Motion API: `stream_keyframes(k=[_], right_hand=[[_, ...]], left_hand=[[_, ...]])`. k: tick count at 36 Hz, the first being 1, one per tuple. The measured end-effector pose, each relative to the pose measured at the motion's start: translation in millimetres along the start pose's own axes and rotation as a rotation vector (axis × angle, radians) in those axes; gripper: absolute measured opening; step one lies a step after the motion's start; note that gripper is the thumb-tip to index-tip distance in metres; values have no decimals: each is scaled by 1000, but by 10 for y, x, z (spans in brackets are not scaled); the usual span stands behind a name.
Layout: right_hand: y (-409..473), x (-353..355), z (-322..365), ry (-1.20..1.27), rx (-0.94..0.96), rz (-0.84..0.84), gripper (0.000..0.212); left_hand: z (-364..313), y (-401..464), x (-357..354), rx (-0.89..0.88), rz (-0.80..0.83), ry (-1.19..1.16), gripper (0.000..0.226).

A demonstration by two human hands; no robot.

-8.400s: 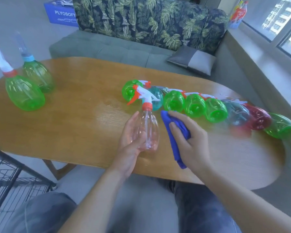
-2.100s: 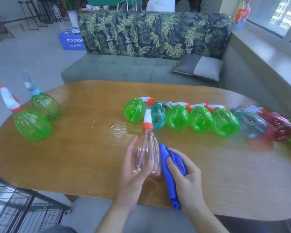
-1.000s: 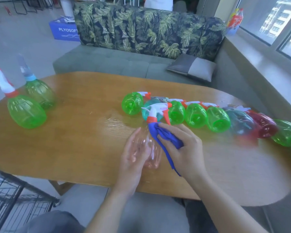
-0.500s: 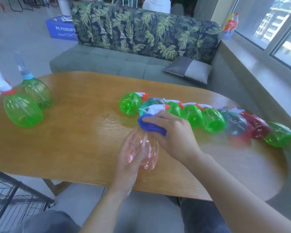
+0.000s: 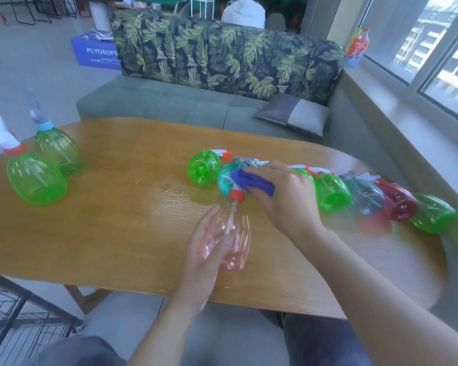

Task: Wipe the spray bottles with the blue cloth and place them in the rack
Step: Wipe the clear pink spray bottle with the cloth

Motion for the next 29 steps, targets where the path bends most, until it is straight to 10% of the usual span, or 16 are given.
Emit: stream_keyframes(k=[9, 29], right_hand=[[-165, -166, 180, 157, 55, 179, 27], [-16, -17, -83, 27, -76, 2, 24]], left_hand=[[-1, -10, 20, 32, -3, -9, 60], [16, 4, -12, 14, 0, -30, 61]])
Point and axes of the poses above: each hand's wrist, its own y-axis towards the middle knuckle, its own x-axis out of the back of the hand, z = x × y, the point moved 5 cm from there along y, towards the middle knuckle, and after that the axes turned 4 degrees about y, right-handed, at the moved point
